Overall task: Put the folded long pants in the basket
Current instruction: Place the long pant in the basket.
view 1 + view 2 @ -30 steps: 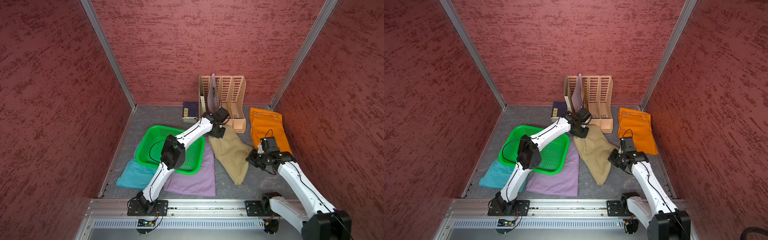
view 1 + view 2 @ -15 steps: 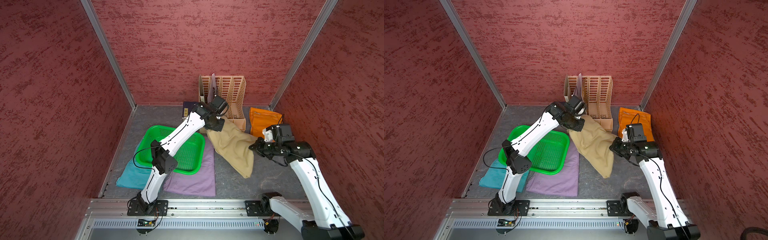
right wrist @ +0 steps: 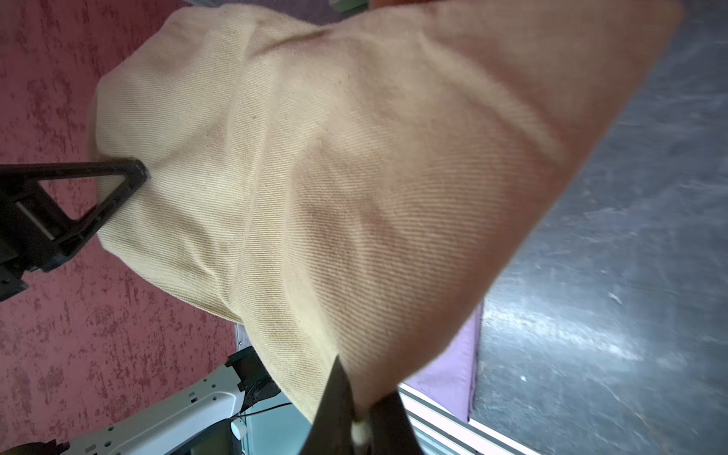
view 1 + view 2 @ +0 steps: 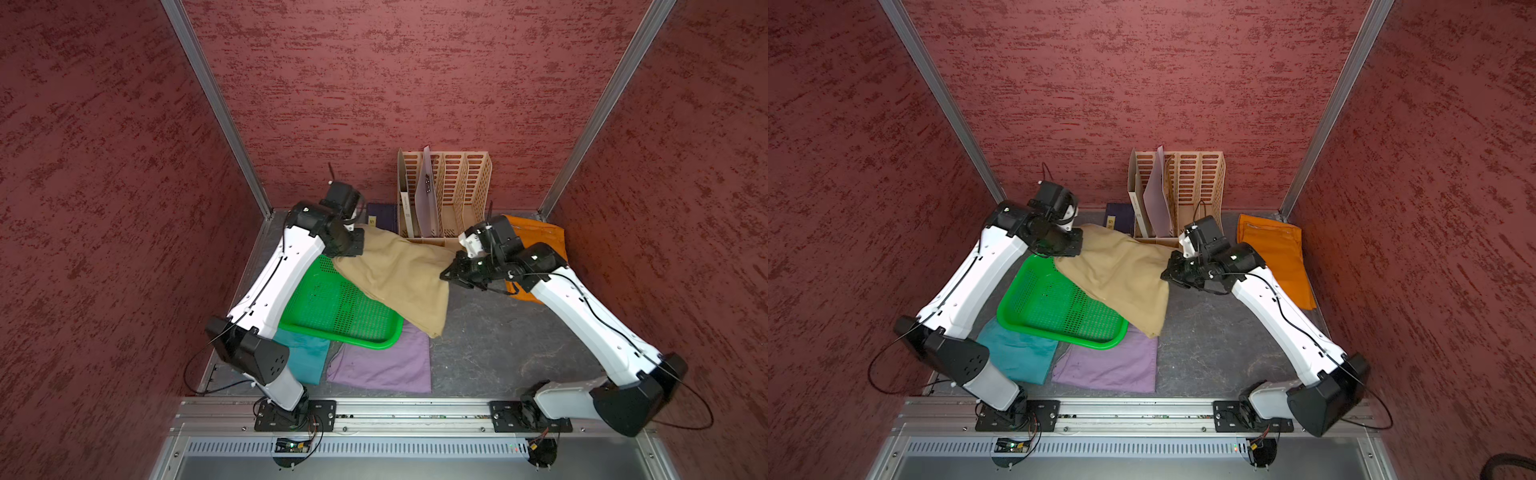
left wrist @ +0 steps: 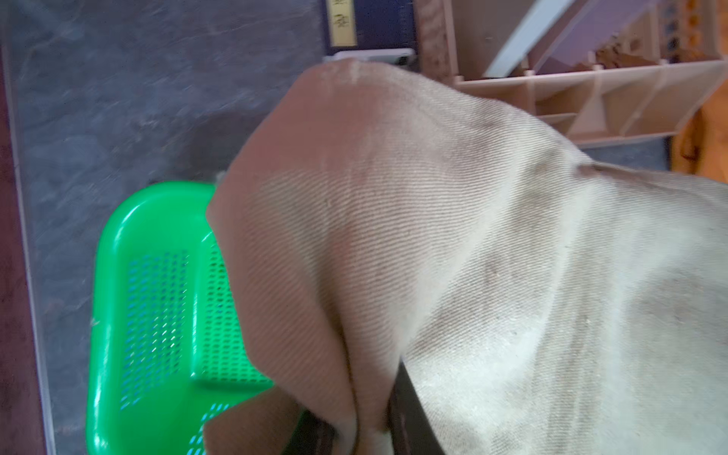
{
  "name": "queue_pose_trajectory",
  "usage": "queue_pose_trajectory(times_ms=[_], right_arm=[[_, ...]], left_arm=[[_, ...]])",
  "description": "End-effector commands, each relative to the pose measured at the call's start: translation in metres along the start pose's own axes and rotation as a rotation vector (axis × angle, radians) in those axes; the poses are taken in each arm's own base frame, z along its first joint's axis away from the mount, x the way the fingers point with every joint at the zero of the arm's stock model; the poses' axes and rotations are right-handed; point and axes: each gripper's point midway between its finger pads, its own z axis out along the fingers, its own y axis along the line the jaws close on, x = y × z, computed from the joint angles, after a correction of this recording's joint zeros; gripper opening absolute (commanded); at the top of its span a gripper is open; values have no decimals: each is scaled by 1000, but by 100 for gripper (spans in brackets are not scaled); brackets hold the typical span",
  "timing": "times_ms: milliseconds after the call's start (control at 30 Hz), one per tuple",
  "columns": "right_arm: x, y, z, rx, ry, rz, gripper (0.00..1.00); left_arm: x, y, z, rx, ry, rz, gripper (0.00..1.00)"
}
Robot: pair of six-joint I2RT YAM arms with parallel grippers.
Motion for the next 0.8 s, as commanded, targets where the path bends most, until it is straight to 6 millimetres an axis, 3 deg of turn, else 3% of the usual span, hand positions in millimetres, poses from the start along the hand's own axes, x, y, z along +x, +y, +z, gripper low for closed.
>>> queue_pose_trajectory(times_ms=[0, 133, 267, 400, 533, 667, 767], right_arm=[[-12, 35, 28, -29, -44, -47, 0], [-6, 55, 69, 8, -6, -128, 0], [3, 49, 112, 40, 51, -123, 0], [12, 39, 142, 91, 77, -141, 0], [20, 24, 161, 124, 99, -136, 0], [21, 11, 168, 160, 91, -151, 0], [17, 11, 165, 178, 68, -186, 0]], left_arm=[[7, 41, 0, -31, -40, -69, 0], [30, 85, 15, -99, -30, -138, 0], [44, 100, 28, -163, -40, -147, 0], [64, 113, 48, -240, 30, -174, 0], [85, 131, 69, -350, 128, -204, 0], [89, 133, 90, -342, 158, -220, 0], [83, 128, 95, -310, 154, -215, 0]])
